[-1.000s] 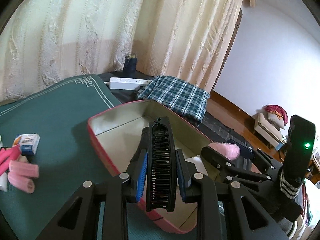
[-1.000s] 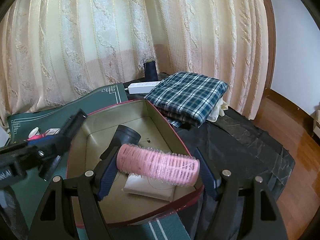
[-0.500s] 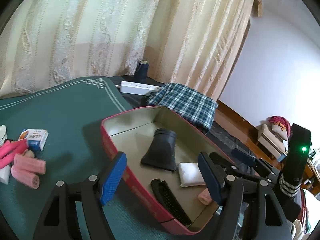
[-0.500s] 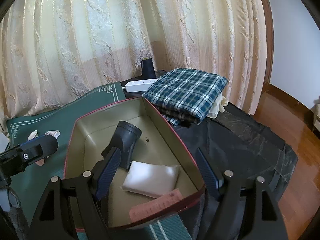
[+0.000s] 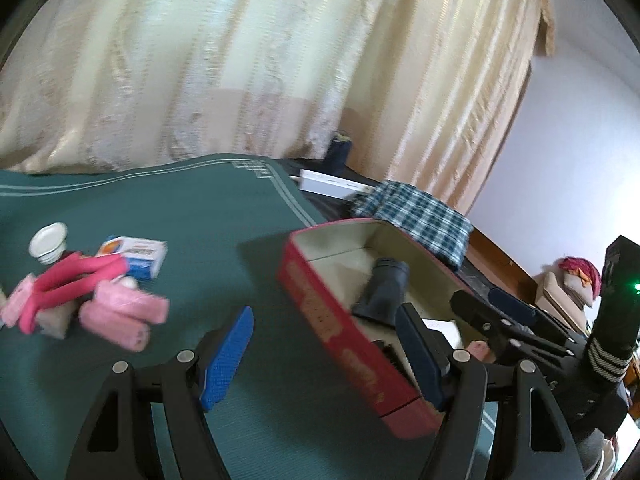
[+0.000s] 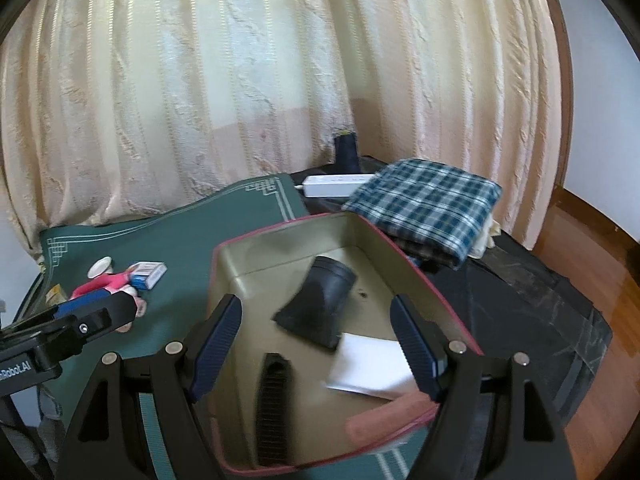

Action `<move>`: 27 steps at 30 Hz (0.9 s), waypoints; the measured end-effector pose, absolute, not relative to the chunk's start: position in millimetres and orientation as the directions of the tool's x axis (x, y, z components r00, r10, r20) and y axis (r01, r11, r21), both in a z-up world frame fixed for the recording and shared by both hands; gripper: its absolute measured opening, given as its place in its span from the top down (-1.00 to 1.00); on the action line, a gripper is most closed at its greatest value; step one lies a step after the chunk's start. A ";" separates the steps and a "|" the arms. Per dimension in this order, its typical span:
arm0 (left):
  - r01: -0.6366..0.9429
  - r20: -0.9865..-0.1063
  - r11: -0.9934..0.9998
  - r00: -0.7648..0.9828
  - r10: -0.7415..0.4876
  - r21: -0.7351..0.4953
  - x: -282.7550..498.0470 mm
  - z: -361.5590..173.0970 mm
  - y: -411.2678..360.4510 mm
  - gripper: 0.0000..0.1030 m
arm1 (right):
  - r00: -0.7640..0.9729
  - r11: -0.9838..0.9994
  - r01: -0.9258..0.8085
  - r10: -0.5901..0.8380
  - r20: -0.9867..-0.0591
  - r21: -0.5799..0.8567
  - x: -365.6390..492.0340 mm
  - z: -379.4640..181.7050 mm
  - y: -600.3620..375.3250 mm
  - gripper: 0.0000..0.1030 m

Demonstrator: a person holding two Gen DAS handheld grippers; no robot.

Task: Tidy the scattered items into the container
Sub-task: 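Return both grippers to the items on the table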

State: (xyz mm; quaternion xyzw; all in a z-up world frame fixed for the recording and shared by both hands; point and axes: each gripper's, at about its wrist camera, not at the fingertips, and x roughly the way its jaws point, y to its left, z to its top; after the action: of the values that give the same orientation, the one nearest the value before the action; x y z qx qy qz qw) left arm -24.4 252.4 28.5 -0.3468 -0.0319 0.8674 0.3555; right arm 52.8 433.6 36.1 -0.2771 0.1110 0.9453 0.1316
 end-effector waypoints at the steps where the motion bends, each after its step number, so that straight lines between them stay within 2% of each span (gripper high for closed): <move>1: -0.582 -0.579 -0.754 -0.516 0.632 -0.305 -25.9 27.6 244.3 -0.46 | -0.814 -0.944 -0.300 0.179 -0.552 0.137 50.5 37.3 427.7 -0.55; 11: -0.415 -0.583 -0.849 -0.618 0.527 -0.326 -47.1 11.2 143.4 -0.46 | -0.840 -0.980 -0.162 0.073 -0.538 0.119 26.2 48.5 356.3 -0.55; 20: -0.247 -0.600 -0.911 -0.691 0.404 -0.329 -65.0 -5.6 54.6 -0.46 | -0.801 -0.992 -0.006 -0.072 -0.594 0.129 -4.2 32.3 281.8 -0.55; 27: -0.207 -0.615 -0.916 -0.687 0.386 -0.344 -74.8 -22.2 27.8 -0.46 | -0.768 -0.992 0.035 -0.104 -0.632 0.121 -23.9 17.4 247.8 -0.55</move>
State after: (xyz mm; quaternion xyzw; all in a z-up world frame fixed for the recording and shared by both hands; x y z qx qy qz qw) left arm -74.8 27.8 -22.2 -0.3604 -0.1248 0.9100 0.1629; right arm -23.9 247.8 17.4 -0.3384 0.0511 0.9389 -0.0369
